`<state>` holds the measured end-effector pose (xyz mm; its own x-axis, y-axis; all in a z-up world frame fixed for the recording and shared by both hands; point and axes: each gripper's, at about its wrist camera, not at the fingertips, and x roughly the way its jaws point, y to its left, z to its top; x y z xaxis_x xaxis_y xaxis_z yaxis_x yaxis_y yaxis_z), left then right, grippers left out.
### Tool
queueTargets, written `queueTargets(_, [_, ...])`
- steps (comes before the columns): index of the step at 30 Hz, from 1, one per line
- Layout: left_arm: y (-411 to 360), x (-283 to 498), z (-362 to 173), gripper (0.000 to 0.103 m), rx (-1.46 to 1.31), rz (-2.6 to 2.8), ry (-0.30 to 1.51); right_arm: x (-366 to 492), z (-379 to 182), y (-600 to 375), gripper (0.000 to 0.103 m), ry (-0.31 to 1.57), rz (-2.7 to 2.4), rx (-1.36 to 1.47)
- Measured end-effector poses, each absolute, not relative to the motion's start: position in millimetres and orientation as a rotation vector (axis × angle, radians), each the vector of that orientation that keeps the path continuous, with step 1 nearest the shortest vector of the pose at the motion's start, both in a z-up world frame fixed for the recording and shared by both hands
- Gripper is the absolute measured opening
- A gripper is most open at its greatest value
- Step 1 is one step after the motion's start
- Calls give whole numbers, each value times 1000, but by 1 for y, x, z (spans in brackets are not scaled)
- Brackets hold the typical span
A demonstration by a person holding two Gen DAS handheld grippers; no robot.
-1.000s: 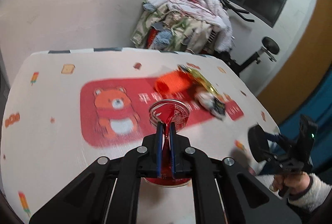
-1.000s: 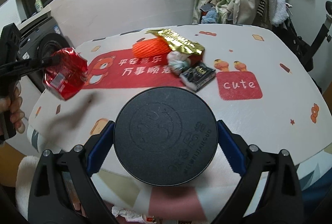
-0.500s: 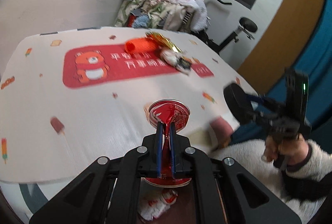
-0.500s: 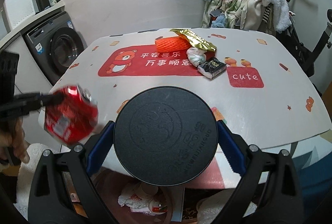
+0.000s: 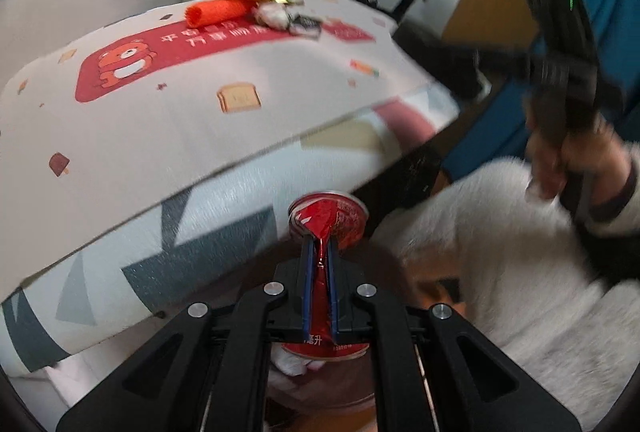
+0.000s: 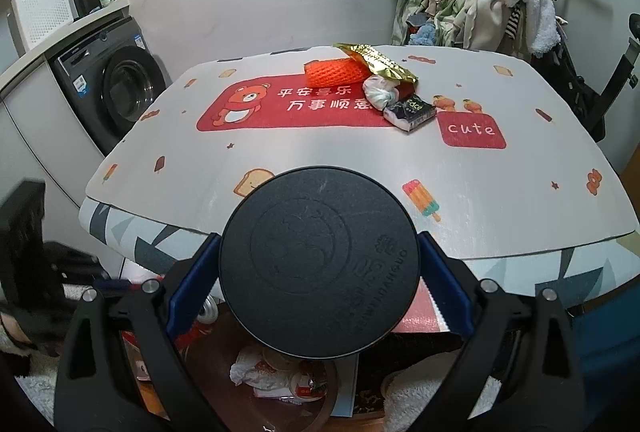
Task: Collect trash
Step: 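Carry the red can and black lid down over the brown bin, then open both grippers over the bin, dropping the can and lid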
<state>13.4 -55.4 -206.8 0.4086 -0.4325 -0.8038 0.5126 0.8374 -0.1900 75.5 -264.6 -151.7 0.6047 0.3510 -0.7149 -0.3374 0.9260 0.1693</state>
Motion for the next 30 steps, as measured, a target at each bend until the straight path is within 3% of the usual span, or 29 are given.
queueTargets(7, [-73, 5, -251, 7, 212, -598, 1065, 76, -160, -263, 93, 851, 399, 23])
queueTargets(15, [-64, 12, -260, 8, 173, -569, 1098, 73, -169, -261, 93, 871, 401, 20])
queueTargets(17, [-60, 12, -259, 22, 147, -569, 1098, 71, -171, -261, 93, 875, 401, 19])
queueTargets(18, [-56, 11, -255, 46, 135, -557, 1074, 70, -172, -260, 93, 876, 402, 17])
queueTargets(19, [-52, 9, -249, 64, 125, -542, 1041, 70, -173, -260, 93, 876, 403, 15])
queueTargets(21, [-44, 6, -236, 68, 91, -533, 980, 67, -176, -260, 93, 878, 409, 10])
queueTargets(24, [-28, -1, -213, 83, 41, -477, 886, 61, -184, -256, 93, 897, 422, 1])
queueTargets(30, [-10, -17, -187, 91, 37, -404, 776, 50, -202, -240, 93, 934, 468, -39])
